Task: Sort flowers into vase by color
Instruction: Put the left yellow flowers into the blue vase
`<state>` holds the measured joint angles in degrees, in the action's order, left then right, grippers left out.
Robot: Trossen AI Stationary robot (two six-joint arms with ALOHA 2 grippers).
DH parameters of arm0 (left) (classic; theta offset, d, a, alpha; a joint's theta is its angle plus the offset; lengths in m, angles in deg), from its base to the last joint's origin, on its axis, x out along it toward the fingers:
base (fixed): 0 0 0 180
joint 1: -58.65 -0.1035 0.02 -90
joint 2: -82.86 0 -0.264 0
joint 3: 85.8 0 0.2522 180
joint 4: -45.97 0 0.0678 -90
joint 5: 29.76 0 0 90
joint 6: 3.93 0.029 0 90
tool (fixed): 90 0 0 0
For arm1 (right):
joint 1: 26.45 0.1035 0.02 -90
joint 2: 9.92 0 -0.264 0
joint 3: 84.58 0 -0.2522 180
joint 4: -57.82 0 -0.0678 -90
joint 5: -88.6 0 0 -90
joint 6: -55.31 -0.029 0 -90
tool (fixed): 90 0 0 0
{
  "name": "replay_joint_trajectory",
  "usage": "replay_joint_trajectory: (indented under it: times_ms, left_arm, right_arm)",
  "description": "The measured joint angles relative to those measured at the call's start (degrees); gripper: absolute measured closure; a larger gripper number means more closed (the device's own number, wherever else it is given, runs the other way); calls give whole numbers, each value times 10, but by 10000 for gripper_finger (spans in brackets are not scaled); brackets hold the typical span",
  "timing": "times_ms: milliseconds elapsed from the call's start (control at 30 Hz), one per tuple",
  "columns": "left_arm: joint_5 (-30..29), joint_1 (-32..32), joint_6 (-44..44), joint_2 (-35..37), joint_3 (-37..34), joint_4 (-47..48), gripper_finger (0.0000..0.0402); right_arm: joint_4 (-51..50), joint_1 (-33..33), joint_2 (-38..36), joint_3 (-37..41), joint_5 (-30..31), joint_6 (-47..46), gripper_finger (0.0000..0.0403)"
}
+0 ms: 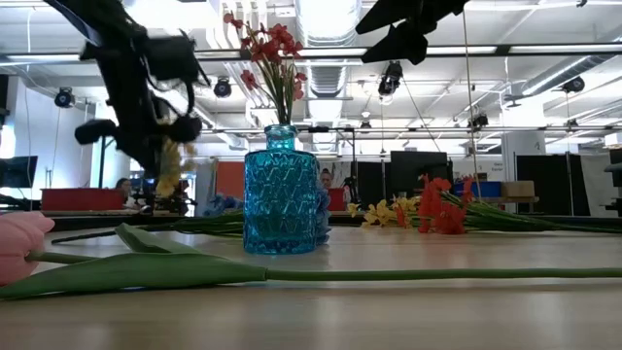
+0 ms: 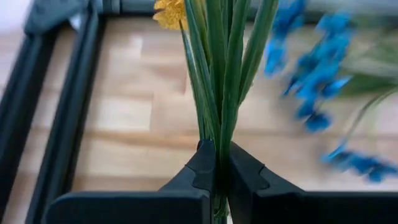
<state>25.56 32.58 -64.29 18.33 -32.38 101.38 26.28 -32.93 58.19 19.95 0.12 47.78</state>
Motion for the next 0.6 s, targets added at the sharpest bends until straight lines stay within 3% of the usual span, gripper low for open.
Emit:
replay_joint_trajectory:
  times_ms: [267,467,600]
  left_arm:
    - [-44,7,69,148,13,-27,400]
    - [-40,79,194,221,14,-192,400]
    - [-109,143,261,251,19,-265,400]
  right_arm:
    - [0,0,0,0,0,0,76]
    - [0,0,0,0,0,0,76]
    - [0,0,0,0,0,0,76]
